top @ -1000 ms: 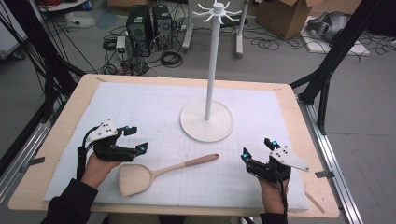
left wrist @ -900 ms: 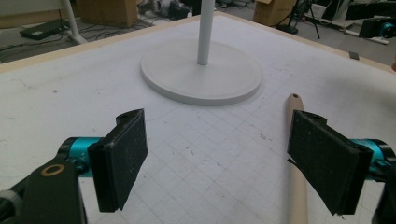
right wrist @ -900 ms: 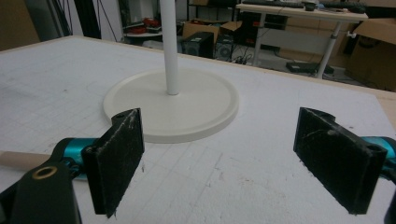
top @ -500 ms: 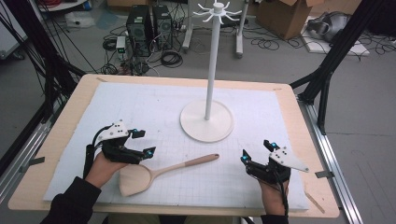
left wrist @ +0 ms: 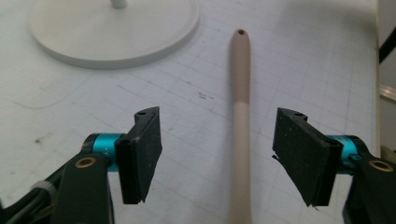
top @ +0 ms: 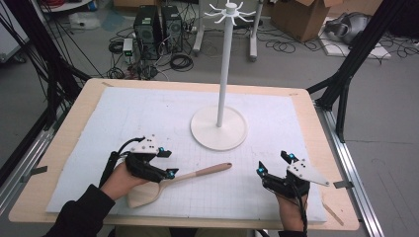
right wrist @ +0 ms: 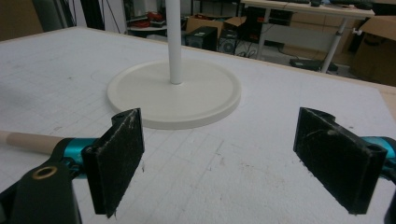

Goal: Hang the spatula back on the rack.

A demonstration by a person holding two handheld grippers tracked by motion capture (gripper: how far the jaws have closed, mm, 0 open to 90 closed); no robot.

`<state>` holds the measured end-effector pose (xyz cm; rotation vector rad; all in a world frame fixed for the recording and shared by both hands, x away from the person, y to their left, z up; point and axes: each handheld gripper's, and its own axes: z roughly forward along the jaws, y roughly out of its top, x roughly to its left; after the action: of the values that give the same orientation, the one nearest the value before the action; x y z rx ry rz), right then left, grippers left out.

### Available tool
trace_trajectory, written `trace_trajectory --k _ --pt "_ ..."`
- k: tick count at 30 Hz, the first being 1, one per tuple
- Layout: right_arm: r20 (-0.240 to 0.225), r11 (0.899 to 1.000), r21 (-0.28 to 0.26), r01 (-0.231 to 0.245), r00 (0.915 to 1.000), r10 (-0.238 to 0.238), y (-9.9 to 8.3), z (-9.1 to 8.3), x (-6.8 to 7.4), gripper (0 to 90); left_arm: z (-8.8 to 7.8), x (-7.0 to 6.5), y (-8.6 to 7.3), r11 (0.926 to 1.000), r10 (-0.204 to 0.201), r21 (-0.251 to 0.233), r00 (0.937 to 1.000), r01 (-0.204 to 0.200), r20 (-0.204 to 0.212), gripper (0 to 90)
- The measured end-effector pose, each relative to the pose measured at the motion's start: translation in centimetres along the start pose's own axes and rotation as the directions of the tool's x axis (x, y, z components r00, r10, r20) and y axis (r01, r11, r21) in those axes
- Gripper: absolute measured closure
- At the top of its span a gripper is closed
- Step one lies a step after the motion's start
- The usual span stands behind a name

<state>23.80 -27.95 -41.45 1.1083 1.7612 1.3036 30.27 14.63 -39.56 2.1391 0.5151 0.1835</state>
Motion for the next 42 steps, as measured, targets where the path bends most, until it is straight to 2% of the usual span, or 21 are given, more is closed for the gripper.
trace_trajectory --k 2,3,4,8,11,15,17,18,24,28,31,34,37,42 --pt "-0.002 1.0 0.003 -0.003 1.0 0.003 -0.1 0.0 0.0 15.0 0.7 -0.5 0.2 0.9984 0.032 0.045 0.9991 -0.033 0.028 36.9" --pt "-0.003 1.0 0.002 -0.001 1.0 0.001 -0.1 0.0 0.0 15.1 0.7 -0.5 0.2 0.9984 0.032 0.045 0.9991 -0.033 0.028 39.1" --pt "-0.003 1.0 0.003 -0.001 1.0 0.001 -0.1 0.0 0.0 15.0 1.0 -0.7 0.2 0.9951 0.055 0.08 0.9977 -0.058 0.04 42.1" --pt "-0.006 1.0 0.001 0.001 1.0 -0.001 0.0 0.0 0.0 15.0 2.2 -0.9 0.2 0.9851 0.058 0.158 0.9966 -0.067 0.059 49.2" --pt "-0.005 1.0 -0.002 0.002 1.0 -0.002 0.0 -0.1 0.0 15.0 3.0 -1.1 0.2 0.9769 0.058 0.201 0.996 -0.071 0.069 50.2" --pt "-0.005 1.0 0.002 -0.002 1.0 0.002 -0.1 -0.1 -0.1 15.0 3.7 -1.3 0.2 0.9632 0.078 0.251 0.994 -0.095 0.076 50.4" --pt "-0.006 1.0 0.005 -0.006 1.0 0.006 -0.1 -0.2 -0.1 15.0 3.9 -1.4 0.1 0.9609 0.081 0.259 0.9939 -0.098 0.075 50.1" --pt "-0.003 1.0 0.002 -0.004 1.0 0.004 -0.2 -0.2 -0.2 15.0 4.1 -1.5 0.1 0.9548 0.087 0.278 0.9933 -0.105 0.076 50.1" --pt "-0.002 1.0 -0.004 -0.002 1.0 0.002 -0.1 -0.2 -0.2 15.0 4.3 -1.6 -0.1 0.9433 0.097 0.312 0.993 -0.113 0.067 56.6" --pt "-0.002 1.0 -0.002 -0.004 1.0 0.004 -0.1 -0.2 -0.2 15.0 4.4 -1.5 -0.2 0.9421 0.096 0.316 0.9933 -0.112 0.065 59.8" --pt "0.001 1.0 0.0 -0.006 1.0 0.006 -0.2 -0.1 -0.2 15.1 4.6 -1.5 -0.3 0.9358 0.101 0.332 0.9923 -0.119 0.072 64.1" --pt "-0.001 1.0 0.003 -0.009 1.0 0.009 -0.1 -0.2 -0.2 15.1 4.6 -1.5 -0.3 0.936 0.1 0.332 0.9928 -0.117 0.066 66.6" --pt "0.001 1.0 -0.002 -0.001 1.0 0.001 0.0 -0.2 -0.2 15.0 4.6 -1.6 -0.2 0.9336 0.11 0.334 0.9908 -0.13 0.079 77.0" --pt "-0.005 1.0 -0.001 -0.002 1.0 0.002 0.1 -0.2 -0.2 15.0 4.6 -1.9 -0.1 0.9295 0.13 0.337 0.9885 -0.149 0.076 77.8"
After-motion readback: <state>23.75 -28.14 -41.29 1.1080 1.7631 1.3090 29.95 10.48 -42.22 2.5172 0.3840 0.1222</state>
